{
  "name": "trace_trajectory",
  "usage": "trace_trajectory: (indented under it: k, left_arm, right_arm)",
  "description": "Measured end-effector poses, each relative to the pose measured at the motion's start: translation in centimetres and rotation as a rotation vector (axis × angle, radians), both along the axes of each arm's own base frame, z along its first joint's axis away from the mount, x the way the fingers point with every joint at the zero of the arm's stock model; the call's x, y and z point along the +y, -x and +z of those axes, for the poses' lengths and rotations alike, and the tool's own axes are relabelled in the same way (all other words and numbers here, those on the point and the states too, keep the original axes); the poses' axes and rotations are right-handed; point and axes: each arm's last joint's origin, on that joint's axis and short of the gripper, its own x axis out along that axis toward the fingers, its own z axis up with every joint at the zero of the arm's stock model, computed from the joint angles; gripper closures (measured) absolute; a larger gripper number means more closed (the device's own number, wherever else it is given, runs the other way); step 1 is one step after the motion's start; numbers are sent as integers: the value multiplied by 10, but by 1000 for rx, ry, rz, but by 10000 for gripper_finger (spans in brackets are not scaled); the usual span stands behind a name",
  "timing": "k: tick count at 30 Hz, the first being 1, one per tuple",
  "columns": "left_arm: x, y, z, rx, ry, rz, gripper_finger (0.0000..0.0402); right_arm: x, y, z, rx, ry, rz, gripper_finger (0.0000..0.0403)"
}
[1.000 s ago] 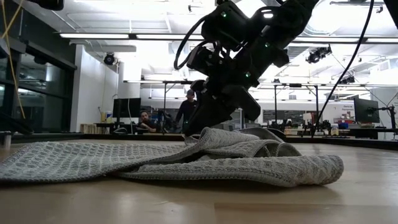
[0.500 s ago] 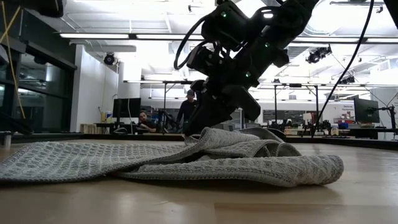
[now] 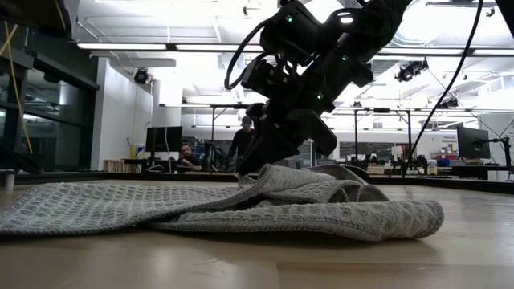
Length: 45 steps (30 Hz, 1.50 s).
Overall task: Fold microfiber towels
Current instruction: Fold the gray towel on the table
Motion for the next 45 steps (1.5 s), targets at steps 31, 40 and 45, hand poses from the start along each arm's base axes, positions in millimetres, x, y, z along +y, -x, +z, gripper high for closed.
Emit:
trace_trajectory:
  k: [31,40,45]
  left_arm:
    - [22,18,38,208,-350,23,401]
    - [37,30,45,294,-543,51,401]
    - [41,27,49,251,-607,-24,401]
  right_arm:
    - [24,-2,8,-111,296,-245,401]
    - [45,12,43,-206,391,-402,401]
    - [53,27,71,-248,386,-494,401]
